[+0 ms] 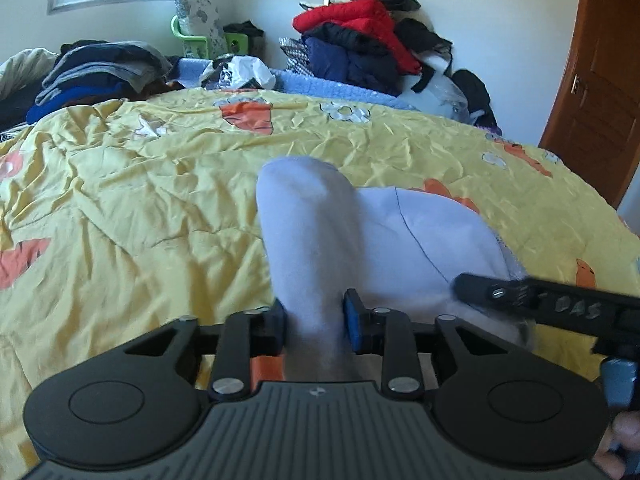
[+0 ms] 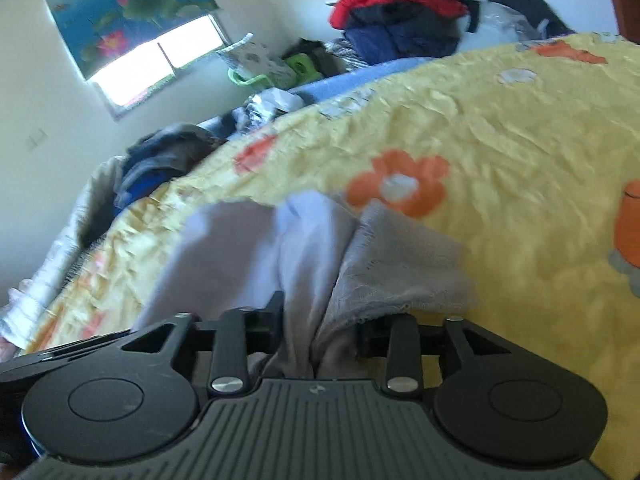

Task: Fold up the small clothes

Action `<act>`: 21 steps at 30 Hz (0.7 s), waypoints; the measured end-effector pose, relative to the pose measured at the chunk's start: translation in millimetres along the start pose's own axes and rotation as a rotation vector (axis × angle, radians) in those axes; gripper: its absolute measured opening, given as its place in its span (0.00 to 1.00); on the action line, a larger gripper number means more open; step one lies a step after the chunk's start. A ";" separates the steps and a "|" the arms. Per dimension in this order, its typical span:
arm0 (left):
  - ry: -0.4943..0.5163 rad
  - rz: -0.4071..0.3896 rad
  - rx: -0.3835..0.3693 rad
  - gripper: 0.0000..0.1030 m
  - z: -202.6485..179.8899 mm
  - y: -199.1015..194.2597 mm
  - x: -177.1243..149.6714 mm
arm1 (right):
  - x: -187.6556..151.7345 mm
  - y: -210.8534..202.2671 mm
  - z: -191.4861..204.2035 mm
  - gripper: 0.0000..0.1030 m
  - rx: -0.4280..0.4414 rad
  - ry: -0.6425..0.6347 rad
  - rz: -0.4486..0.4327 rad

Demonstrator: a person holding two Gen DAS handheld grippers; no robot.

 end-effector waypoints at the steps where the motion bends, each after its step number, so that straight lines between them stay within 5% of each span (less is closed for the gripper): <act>1: 0.003 -0.006 0.019 0.49 1.7 -1.1 -1.1 | -1.4 -4.4 -5.1 0.48 -0.013 0.009 -0.015; 3: 0.010 -0.014 0.069 0.68 6.3 -5.5 -2.3 | -1.2 -14.0 -14.1 0.51 -0.058 0.012 -0.044; 9: -0.006 -0.035 0.122 0.70 15.8 -22.6 -6.0 | 4.9 -63.9 -51.2 0.52 -0.296 0.106 -0.218; 11: -0.013 -0.031 0.131 0.70 15.0 -24.8 -8.4 | 2.2 -70.5 -28.0 0.52 -0.253 -0.010 -0.245; 16: 0.017 -0.005 0.154 0.71 8.7 -23.8 -18.3 | -18.0 -45.4 40.7 0.48 -0.084 -0.274 -0.126; 21: 0.010 0.007 0.151 0.73 11.0 -23.4 -24.3 | -31.2 -14.4 33.9 0.50 -0.179 -0.271 0.017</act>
Point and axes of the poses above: each gripper's, at about its wrist camera, not at the fingertips, and y roughly the way its jaws point, z to its left, x to its top, the point moved 7 cm from there along y, roughly the way its jaws point, and after that the axes turned 15 degrees about z, right-handed, at the moved point
